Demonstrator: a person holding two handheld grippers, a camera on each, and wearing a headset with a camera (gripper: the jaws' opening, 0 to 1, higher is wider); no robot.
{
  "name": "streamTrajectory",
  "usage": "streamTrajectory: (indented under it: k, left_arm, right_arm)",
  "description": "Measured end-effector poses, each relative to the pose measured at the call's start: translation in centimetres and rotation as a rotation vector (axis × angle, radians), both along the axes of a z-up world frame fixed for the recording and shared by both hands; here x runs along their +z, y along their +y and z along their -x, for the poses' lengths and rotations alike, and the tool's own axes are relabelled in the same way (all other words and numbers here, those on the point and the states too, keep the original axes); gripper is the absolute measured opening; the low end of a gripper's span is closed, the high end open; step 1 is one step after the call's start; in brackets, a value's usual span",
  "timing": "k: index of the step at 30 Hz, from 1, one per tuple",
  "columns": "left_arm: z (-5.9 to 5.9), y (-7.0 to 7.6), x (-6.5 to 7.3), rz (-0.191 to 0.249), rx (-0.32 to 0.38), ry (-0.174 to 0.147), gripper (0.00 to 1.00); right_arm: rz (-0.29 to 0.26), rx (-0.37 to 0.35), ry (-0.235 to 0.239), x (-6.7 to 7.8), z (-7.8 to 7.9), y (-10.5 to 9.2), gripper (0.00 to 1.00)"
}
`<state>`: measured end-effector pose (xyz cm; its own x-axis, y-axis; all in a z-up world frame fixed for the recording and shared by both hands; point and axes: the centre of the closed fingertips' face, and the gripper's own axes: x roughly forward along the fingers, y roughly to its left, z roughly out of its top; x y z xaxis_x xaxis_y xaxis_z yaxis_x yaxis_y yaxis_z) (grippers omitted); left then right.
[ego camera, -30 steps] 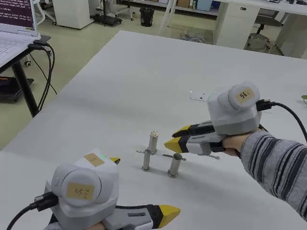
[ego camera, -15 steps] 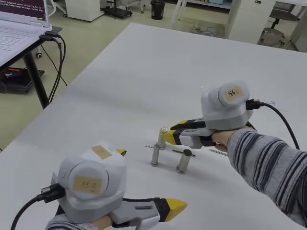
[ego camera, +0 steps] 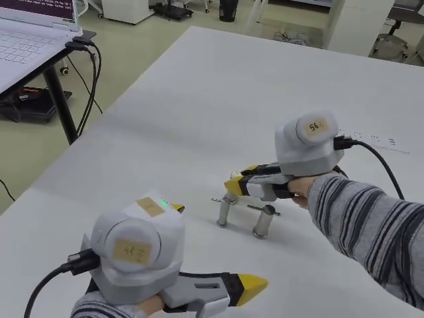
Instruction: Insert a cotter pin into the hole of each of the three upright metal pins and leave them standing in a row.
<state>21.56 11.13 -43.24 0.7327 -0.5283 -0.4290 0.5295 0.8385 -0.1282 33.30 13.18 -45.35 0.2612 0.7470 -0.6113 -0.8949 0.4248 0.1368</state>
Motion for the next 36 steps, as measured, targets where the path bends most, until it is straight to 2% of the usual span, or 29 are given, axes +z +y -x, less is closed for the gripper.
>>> streamTrajectory:
  k: [6, 8, 11, 17, 21, 25, 36]
  left_arm:
    - [0.2, -0.4, -0.2, -0.002, -0.015, 0.007, 0.96]
    - [0.4, -0.6, -0.3, -0.009, -0.027, 0.009, 0.96]
    - [0.4, -0.7, -0.3, -0.012, -0.034, 0.006, 0.96]
    - [0.5, -0.7, -0.4, -0.019, -0.037, 0.009, 0.96]
    - [0.4, -0.8, -0.3, -0.019, -0.038, 0.005, 0.97]
    - [0.5, -0.8, -0.4, -0.031, -0.039, 0.005, 0.99]
    - [0.5, -1.0, -0.2, -0.022, -0.044, 0.000, 0.99]
  right_arm:
    - [-0.005, 0.001, -0.009, 0.0, 0.0, 0.2, 0.11]
    - [0.002, 0.006, -0.021, 0.1, 0.1, 0.2, 0.10]
    - [0.026, 0.023, -0.064, 0.2, 0.1, 0.2, 0.09]
    - [0.053, 0.013, -0.069, 0.3, -0.3, -0.4, 0.08]
    - [0.069, 0.004, -0.073, 0.0, -0.8, -1.5, 0.08]
    - [0.069, -0.029, -0.064, 0.2, -0.6, -2.9, 0.08]
    - [0.077, -0.086, -0.062, 0.9, 0.0, -7.0, 0.08]
